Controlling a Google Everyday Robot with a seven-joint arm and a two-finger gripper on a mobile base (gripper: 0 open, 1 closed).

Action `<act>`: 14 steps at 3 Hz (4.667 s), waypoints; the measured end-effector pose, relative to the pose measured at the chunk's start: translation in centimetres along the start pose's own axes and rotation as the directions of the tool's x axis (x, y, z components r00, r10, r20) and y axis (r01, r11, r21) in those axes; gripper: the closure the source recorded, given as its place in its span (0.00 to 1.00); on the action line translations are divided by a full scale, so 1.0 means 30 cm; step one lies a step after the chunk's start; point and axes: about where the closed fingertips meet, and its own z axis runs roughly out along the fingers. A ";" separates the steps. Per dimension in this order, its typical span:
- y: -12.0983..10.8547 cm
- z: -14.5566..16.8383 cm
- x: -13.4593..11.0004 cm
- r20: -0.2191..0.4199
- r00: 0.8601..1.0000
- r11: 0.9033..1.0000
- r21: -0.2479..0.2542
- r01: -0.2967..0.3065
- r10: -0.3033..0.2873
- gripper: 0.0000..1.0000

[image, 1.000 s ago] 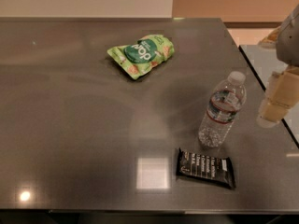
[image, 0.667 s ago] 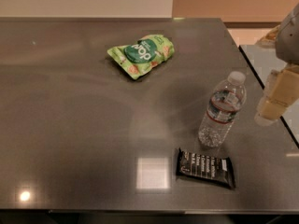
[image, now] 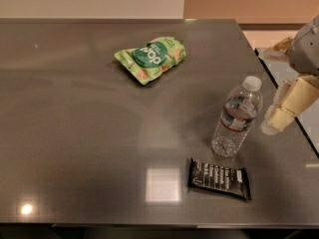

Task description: Move water bottle near green rice chip bag

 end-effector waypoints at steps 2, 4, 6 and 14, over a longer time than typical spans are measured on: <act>0.100 0.061 -0.070 0.189 0.982 0.994 -0.101 0.034 -0.014 0.00; 0.146 0.098 -0.079 0.257 0.966 0.991 -0.127 0.049 -0.015 0.17; 0.110 0.107 -0.093 0.275 0.961 0.993 -0.111 0.041 -0.009 0.64; -0.650 0.374 -0.452 0.307 0.947 0.995 -0.035 -0.091 0.097 1.00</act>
Offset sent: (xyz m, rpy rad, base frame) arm -0.0409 0.0492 -0.0176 0.2944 0.0647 0.1578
